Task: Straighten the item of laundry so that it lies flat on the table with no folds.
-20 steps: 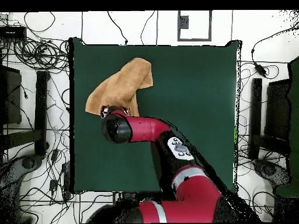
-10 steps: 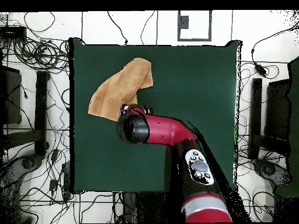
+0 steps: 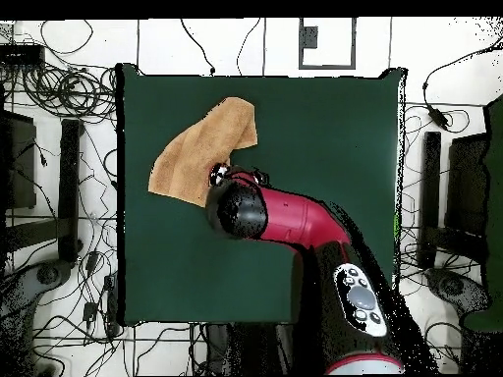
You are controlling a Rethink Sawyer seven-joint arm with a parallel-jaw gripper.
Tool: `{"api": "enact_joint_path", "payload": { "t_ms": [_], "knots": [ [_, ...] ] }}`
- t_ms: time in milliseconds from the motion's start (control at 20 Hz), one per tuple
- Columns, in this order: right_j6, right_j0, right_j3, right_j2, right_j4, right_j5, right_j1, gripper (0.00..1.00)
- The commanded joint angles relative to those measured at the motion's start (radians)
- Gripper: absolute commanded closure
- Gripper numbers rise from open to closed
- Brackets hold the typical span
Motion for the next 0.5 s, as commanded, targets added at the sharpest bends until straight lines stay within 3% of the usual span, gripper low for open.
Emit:
{"api": "enact_joint_path", "payload": {
  "t_ms": [50, 200, 500],
  "knots": [
    [0.125, -0.097, 0.168, 0.201, 0.061, 0.024, 0.044, 0.00],
    [0.131, -0.063, 0.145, 0.145, 0.036, 0.033, 0.051, 0.00],
    [0.124, -0.068, 0.123, 0.137, 0.010, -0.009, 0.115, 0.00]
  ]
}}
